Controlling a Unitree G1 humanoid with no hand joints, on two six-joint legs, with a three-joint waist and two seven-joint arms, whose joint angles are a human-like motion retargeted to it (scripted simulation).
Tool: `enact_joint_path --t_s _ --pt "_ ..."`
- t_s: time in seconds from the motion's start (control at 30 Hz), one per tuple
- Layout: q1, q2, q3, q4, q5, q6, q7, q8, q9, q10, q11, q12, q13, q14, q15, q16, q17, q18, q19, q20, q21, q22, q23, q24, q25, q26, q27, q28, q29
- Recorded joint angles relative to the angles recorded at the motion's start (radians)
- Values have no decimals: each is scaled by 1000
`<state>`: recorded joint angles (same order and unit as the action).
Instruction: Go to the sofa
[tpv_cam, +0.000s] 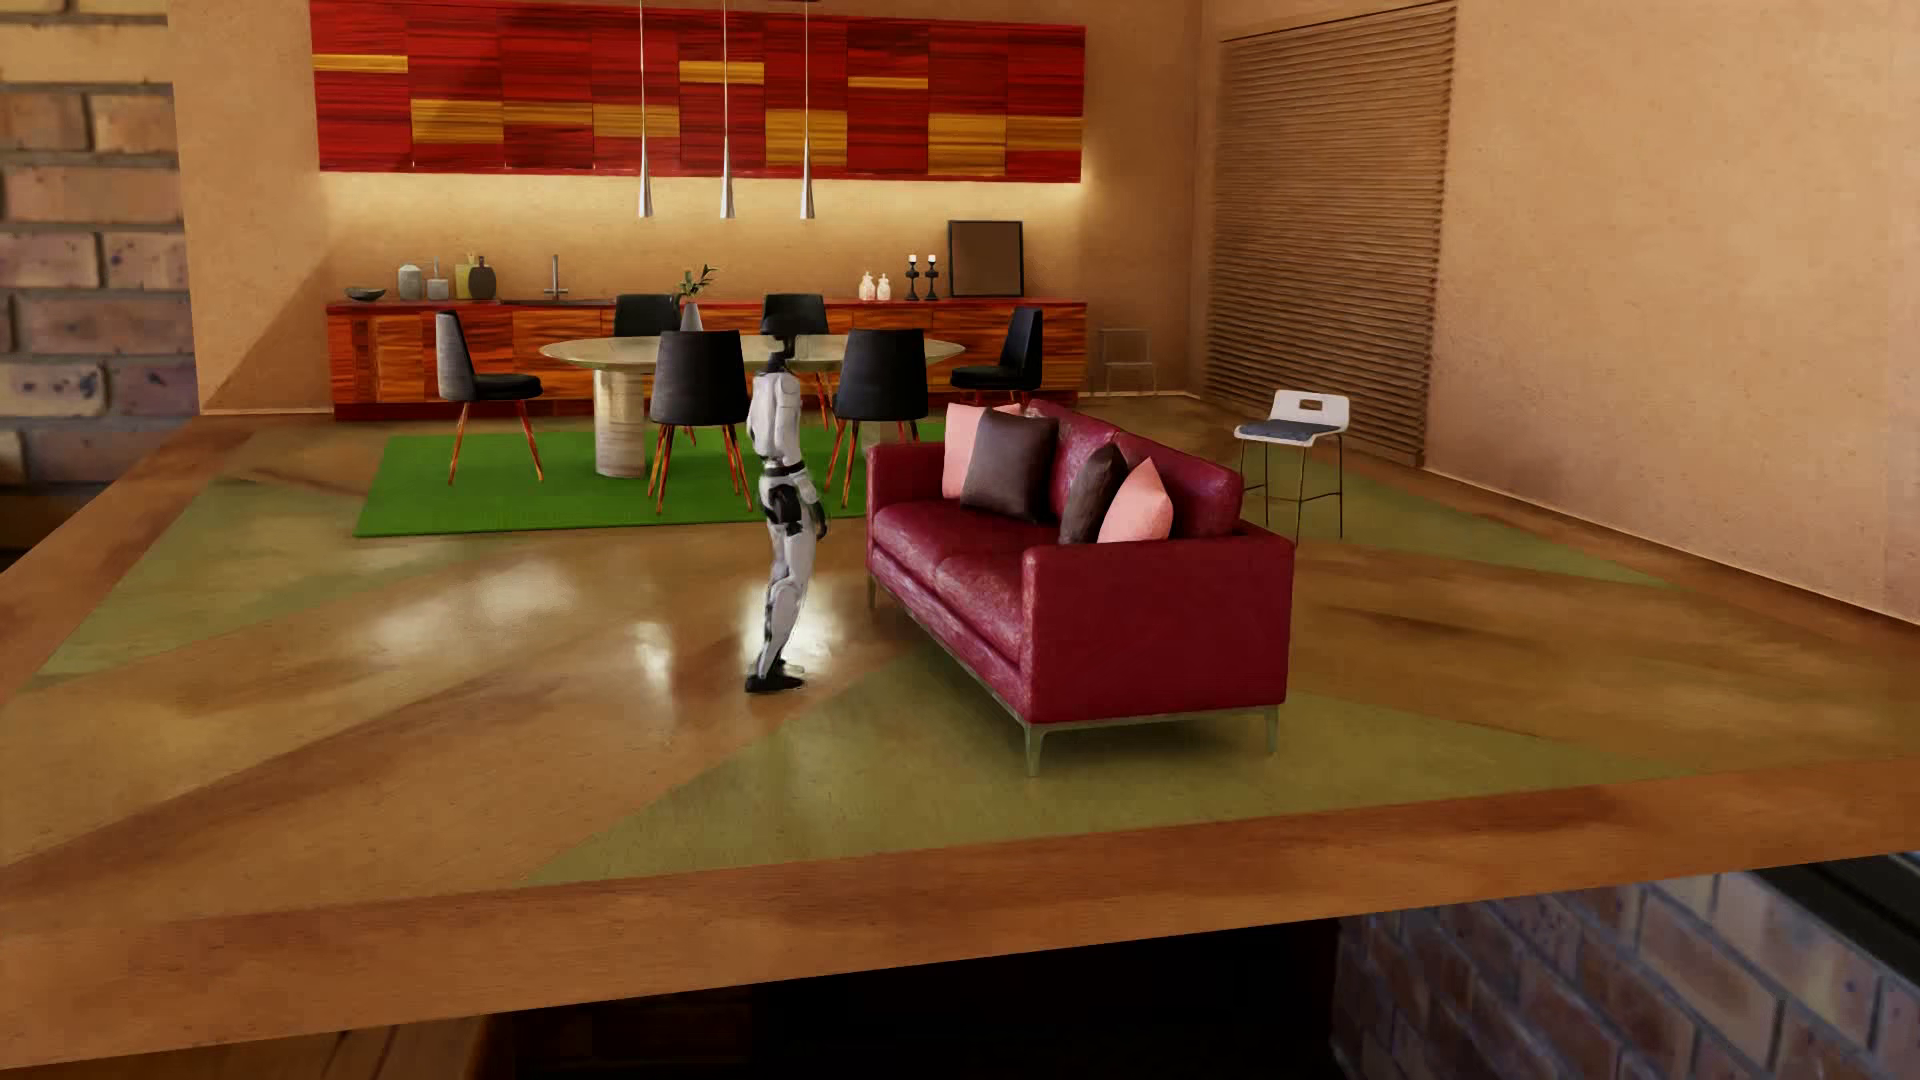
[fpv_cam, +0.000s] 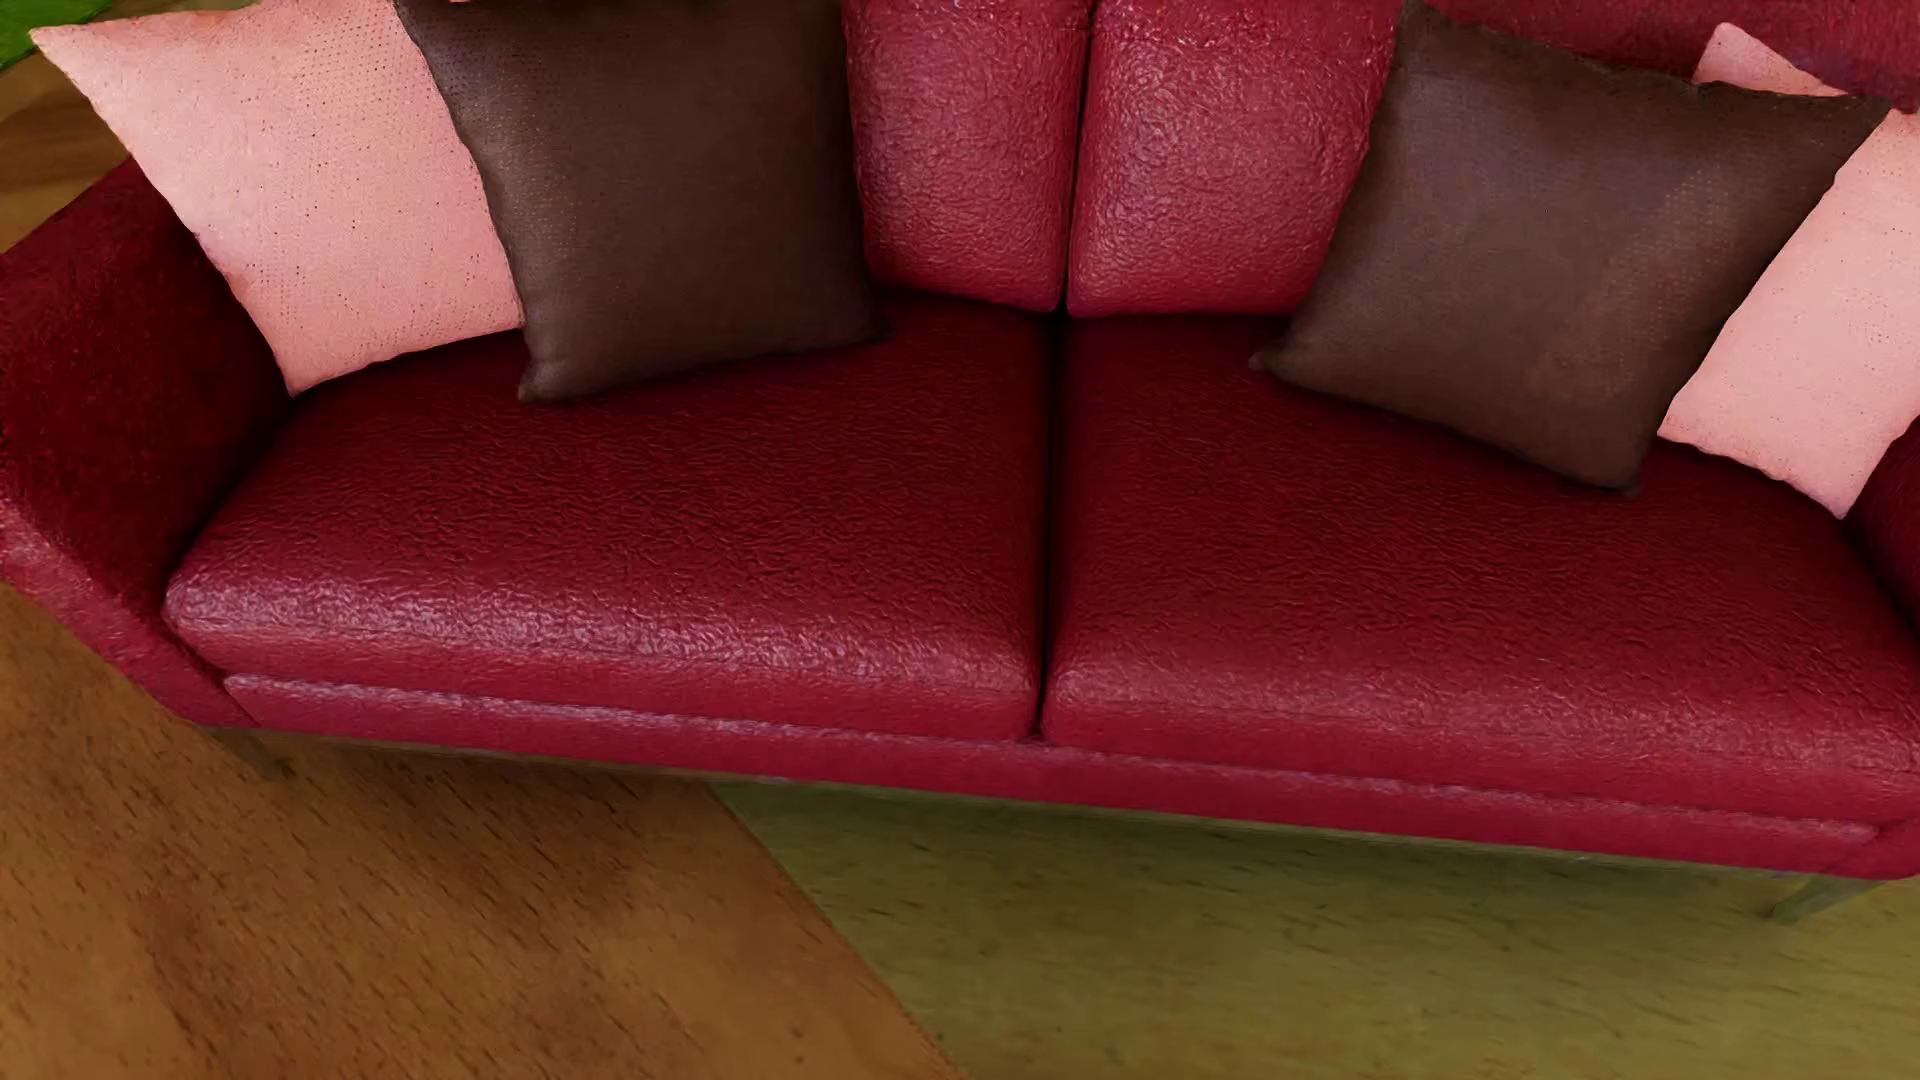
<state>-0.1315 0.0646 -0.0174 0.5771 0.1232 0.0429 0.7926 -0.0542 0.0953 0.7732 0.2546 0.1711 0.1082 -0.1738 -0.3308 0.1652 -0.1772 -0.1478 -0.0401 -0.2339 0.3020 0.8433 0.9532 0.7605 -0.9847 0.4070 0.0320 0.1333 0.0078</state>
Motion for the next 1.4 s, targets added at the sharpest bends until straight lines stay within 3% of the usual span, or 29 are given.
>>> enact_joint_path --t_s 0.07,0.1,0.13,0.17,0.23,0.3,0.4,0.47,0.5,0.6,0.63,0.7,0.77,0.83,0.87,0.93,1.03,1.1,1.13,1.17,1.2,1.23,1.3,1.4 --pt "-55 -3 18 -70 32 8 -290 45 -1 4 6 -36 -55 -36 6 18 10 17 -17 -53 -39 74 -13 55 44 -24 22 -111 -56" --pt "-78 -5 24 -150 43 11 -450 62 -2 -8 6 -51 -81 -96 12 21 21 42 -23 -81 -64 83 -21 88 67 -41 42 -139 -81" --pt "-84 -11 26 -238 51 14 -574 73 -4 -32 6 -61 -103 -162 19 17 33 46 -29 -93 -88 70 -32 110 92 -56 58 -141 -102" --pt "-76 -21 24 -303 56 17 -623 77 -8 -69 5 -66 -123 -213 25 6 45 47 -34 -85 -103 41 -44 112 117 -65 65 -121 -115" --pt "-41 -38 14 -386 65 21 -545 88 -17 -144 -6 -73 -151 -259 38 -26 54 65 -43 -55 -89 -34 -67 88 148 -85 46 -66 -109" --pt "-57 -47 12 -450 73 20 -599 99 -20 -152 -11 -101 -159 -241 42 -42 47 127 -53 -79 -32 -75 -93 75 135 -124 16 -43 -104" --pt "-113 -51 1 -427 75 13 -610 71 -15 -20 25 -163 -146 -216 25 -20 78 100 -71 -192 16 -83 -80 107 125 -173 28 -100 -65" --pt "-129 -41 -6 -430 66 15 -620 61 -13 41 44 -201 -122 -187 11 0 101 93 -62 -258 10 -78 -70 171 131 -179 40 -112 -10" --pt "-130 -32 -8 -435 59 16 -626 61 -12 61 50 -207 -111 -161 7 -10 111 82 -58 -250 5 -74 -77 175 131 -172 48 -113 -3" --pt "-156 -13 -8 -464 46 20 -702 63 -8 141 60 -179 -65 -137 -3 -45 109 -39 -52 -138 -17 -93 -76 92 129 -170 59 -103 -48" --pt "-163 -13 -7 -483 43 21 -749 66 -8 153 62 -168 -52 -169 -4 -39 109 -46 -50 -119 -31 -98 -66 90 137 -170 69 -91 -58" --pt "-160 -17 -4 -490 39 24 -776 78 -11 93 51 -145 -41 -243 4 -24 95 37 -43 -94 -36 -93 -32 108 138 -159 82 -73 -65" --pt "-129 -21 2 -504 34 24 -788 101 -17 -54 29 -124 -45 -290 19 -16 59 114 -37 -68 3 -57 11 104 93 -148 83 -82 -61" --pt "-86 -25 5 -538 30 22 -823 119 -23 -202 9 -117 -50 -222 32 -1 32 90 -31 -78 19 8 35 117 71 -138 86 -114 -43" --pt "-64 -23 5 -546 25 21 -814 126 -27 -260 -8 -119 -50 -168 42 4 22 136 -28 -100 16 44 36 138 73 -134 86 -134 -42" --pt "-28 -19 4 -553 10 14 -787 133 -34 -351 -35 -117 -48 -124 59 2 -3 151 -22 -136 -2 90 38 171 89 -126 75 -169 -57" --pt "16 -34 5 -580 -21 -2 -773 137 -39 -461 -23 -97 -56 -67 63 -20 -9 148 -12 -133 -22 76 34 156 101 -135 80 -163 -76" --pt "32 -79 8 -594 -35 -11 -760 139 -37 -515 39 -86 -68 -43 47 -32 -8 148 -5 -129 -13 40 9 137 94 -155 52 -140 -125" --pt "26 -121 10 -598 -38 -16 -752 138 -33 -519 104 -86 -79 -44 32 -38 -14 147 -1 -132 22 22 -12 132 43 -159 59 -132 -204" --pt "10 -178 13 -602 -41 -22 -741 137 -25 -503 200 -87 -91 -52 17 -44 -15 144 1 -139 55 4 -35 130 -12 -163 95 -125 -290" --pt "-6 -246 15 -606 -46 -28 -729 129 -14 -481 317 -80 -101 -62 23 -46 8 140 27 -147 59 -25 -47 129 -21 -169 135 -119 -340" --pt "-19 -305 17 -610 -65 -36 -714 105 -4 -462 416 -75 -106 -72 17 -44 39 134 73 -154 30 -50 -62 123 28 -180 152 -113 -331" --pt "-17 -351 17 -620 -107 -51 -700 57 5 -461 465 -85 -107 -78 -63 -36 79 119 51 -173 -20 -53 -101 101 147 -196 143 -95 -228" --pt "16 -248 10 -631 -105 -59 -716 68 0 -486 211 -101 -91 -77 -9 -30 86 121 4 -211 48 -9 -121 101 148 -159 79 -129 -155"
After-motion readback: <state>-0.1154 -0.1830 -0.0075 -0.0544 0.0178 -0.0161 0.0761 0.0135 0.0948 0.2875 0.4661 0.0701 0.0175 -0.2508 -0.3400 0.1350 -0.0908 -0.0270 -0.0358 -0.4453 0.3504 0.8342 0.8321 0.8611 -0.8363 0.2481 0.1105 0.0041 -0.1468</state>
